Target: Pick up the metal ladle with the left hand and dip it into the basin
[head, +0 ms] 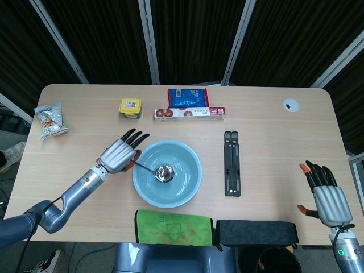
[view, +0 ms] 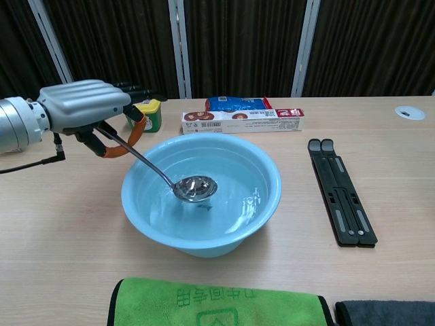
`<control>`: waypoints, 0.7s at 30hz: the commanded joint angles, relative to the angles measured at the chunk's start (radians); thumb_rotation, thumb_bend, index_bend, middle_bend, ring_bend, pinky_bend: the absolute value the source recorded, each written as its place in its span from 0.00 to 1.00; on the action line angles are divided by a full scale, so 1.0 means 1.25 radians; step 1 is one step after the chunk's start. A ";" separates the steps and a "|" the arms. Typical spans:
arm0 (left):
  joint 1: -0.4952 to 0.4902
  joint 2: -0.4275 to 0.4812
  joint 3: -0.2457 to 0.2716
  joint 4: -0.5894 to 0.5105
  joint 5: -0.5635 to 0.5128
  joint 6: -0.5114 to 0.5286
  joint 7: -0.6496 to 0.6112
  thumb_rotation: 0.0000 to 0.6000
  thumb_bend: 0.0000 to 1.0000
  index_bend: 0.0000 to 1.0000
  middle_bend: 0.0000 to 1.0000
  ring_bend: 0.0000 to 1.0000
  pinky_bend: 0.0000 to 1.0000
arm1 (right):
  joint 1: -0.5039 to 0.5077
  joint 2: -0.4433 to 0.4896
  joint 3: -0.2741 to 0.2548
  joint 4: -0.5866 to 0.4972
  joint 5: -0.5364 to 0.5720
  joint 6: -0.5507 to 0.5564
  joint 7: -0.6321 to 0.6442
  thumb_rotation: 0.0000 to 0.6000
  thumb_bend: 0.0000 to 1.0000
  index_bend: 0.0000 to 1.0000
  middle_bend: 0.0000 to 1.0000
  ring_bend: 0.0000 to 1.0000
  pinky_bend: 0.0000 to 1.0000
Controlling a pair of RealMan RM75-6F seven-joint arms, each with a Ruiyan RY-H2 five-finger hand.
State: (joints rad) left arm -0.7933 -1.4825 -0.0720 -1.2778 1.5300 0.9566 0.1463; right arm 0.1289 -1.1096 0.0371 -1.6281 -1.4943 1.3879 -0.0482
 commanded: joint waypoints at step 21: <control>0.009 0.082 -0.030 -0.176 -0.043 0.038 0.152 1.00 0.45 0.66 0.00 0.00 0.00 | -0.007 0.018 -0.004 -0.013 -0.032 0.026 0.050 1.00 0.00 0.00 0.00 0.00 0.00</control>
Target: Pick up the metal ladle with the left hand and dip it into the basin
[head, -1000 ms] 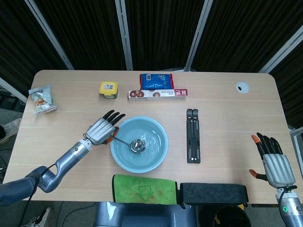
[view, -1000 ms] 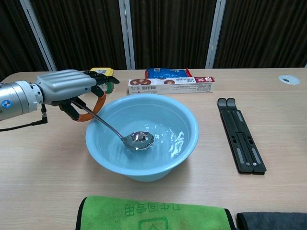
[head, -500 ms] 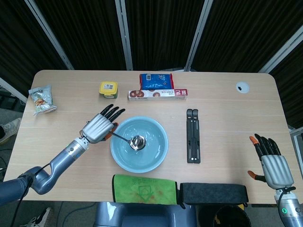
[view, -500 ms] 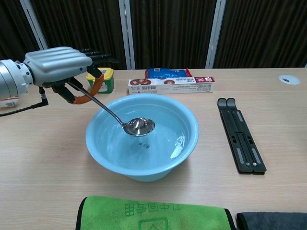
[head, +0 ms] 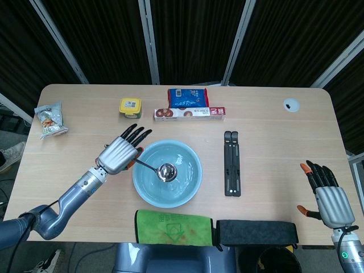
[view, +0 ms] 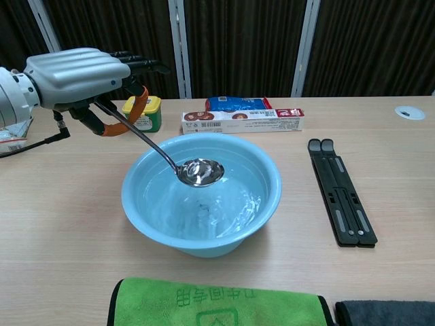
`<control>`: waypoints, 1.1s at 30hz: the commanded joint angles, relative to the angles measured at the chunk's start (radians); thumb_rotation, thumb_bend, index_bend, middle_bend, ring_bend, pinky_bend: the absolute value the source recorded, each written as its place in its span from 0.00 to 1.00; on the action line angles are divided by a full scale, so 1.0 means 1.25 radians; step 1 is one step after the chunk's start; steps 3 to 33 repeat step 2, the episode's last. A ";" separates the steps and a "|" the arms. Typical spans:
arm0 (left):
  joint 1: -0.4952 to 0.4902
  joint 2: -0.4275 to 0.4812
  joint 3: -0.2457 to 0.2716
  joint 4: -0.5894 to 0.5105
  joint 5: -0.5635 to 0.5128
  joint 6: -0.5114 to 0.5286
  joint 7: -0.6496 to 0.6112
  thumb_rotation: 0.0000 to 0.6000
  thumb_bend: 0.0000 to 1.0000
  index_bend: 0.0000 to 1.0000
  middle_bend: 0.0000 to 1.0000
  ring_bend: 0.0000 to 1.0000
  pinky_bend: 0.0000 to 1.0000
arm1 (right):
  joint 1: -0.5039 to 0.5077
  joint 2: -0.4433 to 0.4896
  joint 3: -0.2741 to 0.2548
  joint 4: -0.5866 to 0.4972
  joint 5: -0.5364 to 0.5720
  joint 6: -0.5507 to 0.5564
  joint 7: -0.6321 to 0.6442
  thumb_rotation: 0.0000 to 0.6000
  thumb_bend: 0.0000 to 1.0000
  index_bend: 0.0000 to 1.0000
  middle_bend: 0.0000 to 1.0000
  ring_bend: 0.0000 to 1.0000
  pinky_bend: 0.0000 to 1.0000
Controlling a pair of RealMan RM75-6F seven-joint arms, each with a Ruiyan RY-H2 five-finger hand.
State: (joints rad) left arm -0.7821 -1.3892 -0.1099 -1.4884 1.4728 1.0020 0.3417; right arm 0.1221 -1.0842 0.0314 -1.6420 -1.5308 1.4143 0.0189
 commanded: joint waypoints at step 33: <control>0.000 0.012 0.001 -0.008 0.004 0.002 -0.013 1.00 0.45 0.66 0.00 0.00 0.00 | -0.001 -0.006 0.001 0.000 -0.004 0.006 -0.009 1.00 0.00 0.00 0.00 0.00 0.00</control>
